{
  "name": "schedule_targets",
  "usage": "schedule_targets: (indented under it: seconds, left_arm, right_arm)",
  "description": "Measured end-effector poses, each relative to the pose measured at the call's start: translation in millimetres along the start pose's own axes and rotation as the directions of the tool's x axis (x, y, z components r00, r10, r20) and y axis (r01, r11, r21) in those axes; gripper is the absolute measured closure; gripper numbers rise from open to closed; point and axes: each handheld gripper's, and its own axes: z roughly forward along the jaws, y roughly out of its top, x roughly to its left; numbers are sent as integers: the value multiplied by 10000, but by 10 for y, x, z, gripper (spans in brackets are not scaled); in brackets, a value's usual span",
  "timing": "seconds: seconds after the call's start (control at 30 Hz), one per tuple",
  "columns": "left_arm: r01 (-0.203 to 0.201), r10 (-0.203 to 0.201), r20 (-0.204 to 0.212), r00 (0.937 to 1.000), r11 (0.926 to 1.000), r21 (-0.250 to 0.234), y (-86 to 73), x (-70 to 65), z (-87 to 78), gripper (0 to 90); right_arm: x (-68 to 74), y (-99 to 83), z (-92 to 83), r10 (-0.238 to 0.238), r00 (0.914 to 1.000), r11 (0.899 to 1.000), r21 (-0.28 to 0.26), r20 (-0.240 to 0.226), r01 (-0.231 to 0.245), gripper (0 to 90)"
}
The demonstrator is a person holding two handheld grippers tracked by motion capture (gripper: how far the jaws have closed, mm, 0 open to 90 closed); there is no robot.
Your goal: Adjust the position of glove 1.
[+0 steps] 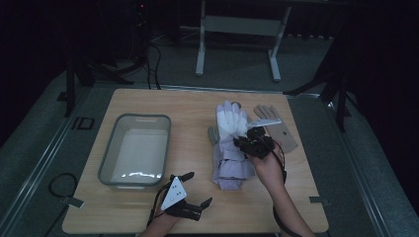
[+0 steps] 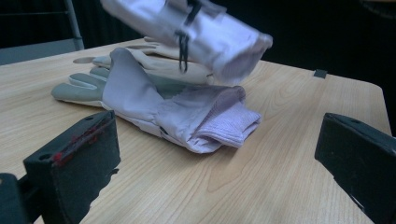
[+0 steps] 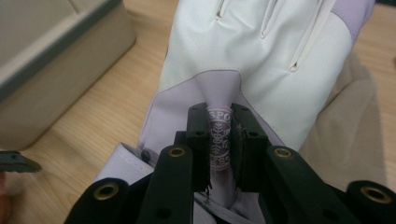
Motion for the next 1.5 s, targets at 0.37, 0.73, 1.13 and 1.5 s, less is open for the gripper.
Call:
schedule_targets:
  seconds: [0.37, 0.73, 1.13, 1.5]
  left_arm:
    - [-11, 11, -7, 10000, 10000, 10, 0, 0, 0, 0]
    - [17, -17, -56, 10000, 10000, 14, 1, 2, 1, 0]
    - [45, -42, -219, 9998, 9999, 138, 5, -2, 9, 1]
    - [130, -107, -546, 9985, 9990, 418, 19, -10, 39, 1]
  right_arm:
    - [7, -130, 344, 320, 9989, 9977, 590, 330, -340, 785]
    - [-36, -279, 643, 649, 9963, 9933, 923, 565, -700, 773]
    - [-55, -315, 645, 612, 9978, 9959, 647, 250, -627, 645]
    - [-163, -333, 281, 508, 9950, 9981, -299, -865, -536, 181]
